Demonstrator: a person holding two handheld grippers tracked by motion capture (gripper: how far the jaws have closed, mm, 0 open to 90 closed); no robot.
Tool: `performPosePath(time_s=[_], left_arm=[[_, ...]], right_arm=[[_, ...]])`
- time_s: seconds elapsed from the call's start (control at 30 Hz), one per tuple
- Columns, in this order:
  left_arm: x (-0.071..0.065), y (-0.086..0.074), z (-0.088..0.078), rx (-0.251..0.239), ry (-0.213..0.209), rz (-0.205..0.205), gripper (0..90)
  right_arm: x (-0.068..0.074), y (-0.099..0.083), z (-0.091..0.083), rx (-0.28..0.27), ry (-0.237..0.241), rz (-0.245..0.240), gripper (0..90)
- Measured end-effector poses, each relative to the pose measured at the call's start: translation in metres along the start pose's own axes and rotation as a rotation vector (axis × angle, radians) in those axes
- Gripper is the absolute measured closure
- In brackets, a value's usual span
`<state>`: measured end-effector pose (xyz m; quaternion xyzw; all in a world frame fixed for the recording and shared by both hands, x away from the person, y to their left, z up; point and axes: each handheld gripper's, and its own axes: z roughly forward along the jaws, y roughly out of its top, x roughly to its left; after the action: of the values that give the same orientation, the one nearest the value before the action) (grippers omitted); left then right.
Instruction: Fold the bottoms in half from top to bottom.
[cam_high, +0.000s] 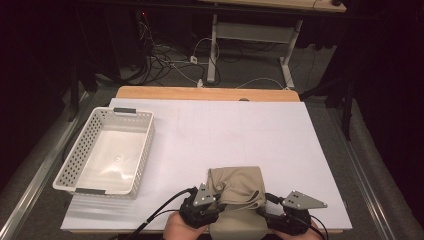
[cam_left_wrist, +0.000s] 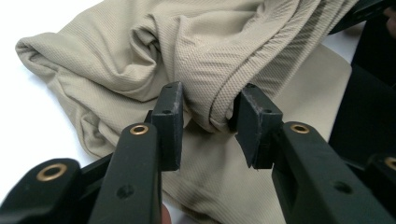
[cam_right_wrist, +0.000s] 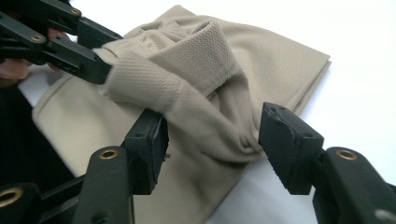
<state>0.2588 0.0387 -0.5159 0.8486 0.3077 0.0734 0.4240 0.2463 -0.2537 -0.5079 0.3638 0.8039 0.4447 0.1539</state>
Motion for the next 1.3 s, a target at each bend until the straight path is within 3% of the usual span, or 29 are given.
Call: performPosePath(time_s=[0.17,0.23,0.3,0.37,0.47,0.6,0.9,0.97,1.1,1.2,1.3], left_arm=[[-0.006,-0.002,-0.003,-0.008,-0.009,0.002,57.2],[-0.008,-0.003,-0.003,-0.011,-0.008,0.004,57.1],[-0.009,-0.003,-0.002,-0.006,-0.006,0.006,57.2],[-0.010,-0.003,-0.002,-0.001,-0.006,-0.001,57.3],[-0.015,-0.005,-0.005,-0.001,-0.007,0.009,57.3],[-0.021,-0.007,-0.010,-0.001,-0.018,0.016,60.9],[-0.042,-0.022,-0.029,-0.021,-0.011,0.045,59.1],[-0.041,-0.021,-0.033,-0.041,0.003,0.050,58.9],[-0.027,-0.004,-0.029,-0.082,0.014,0.014,59.0],[-0.017,0.013,-0.011,-0.055,0.006,0.021,58.9],[-0.008,0.018,0.004,-0.008,-0.057,0.001,54.6]], right_arm=[[0.007,0.003,-0.018,-0.051,0.006,0.014,43.0],[0.014,0.010,-0.026,-0.091,-0.003,-0.008,43.8],[0.017,0.016,-0.029,-0.113,-0.016,-0.030,47.0],[0.015,0.019,-0.027,-0.127,-0.020,-0.034,57.3],[0.012,0.016,-0.016,-0.081,-0.005,-0.035,67.4],[0.006,0.000,-0.002,-0.009,0.016,0.004,68.5],[0.004,-0.006,0.000,0.012,0.017,-0.009,67.7],[0.005,-0.006,0.000,0.009,0.013,-0.009,67.8],[0.006,-0.006,-0.002,0.009,0.006,-0.013,67.9],[0.007,-0.006,-0.001,0.011,0.004,-0.013,67.9],[0.009,-0.007,-0.002,0.018,-0.001,-0.018,67.8]])
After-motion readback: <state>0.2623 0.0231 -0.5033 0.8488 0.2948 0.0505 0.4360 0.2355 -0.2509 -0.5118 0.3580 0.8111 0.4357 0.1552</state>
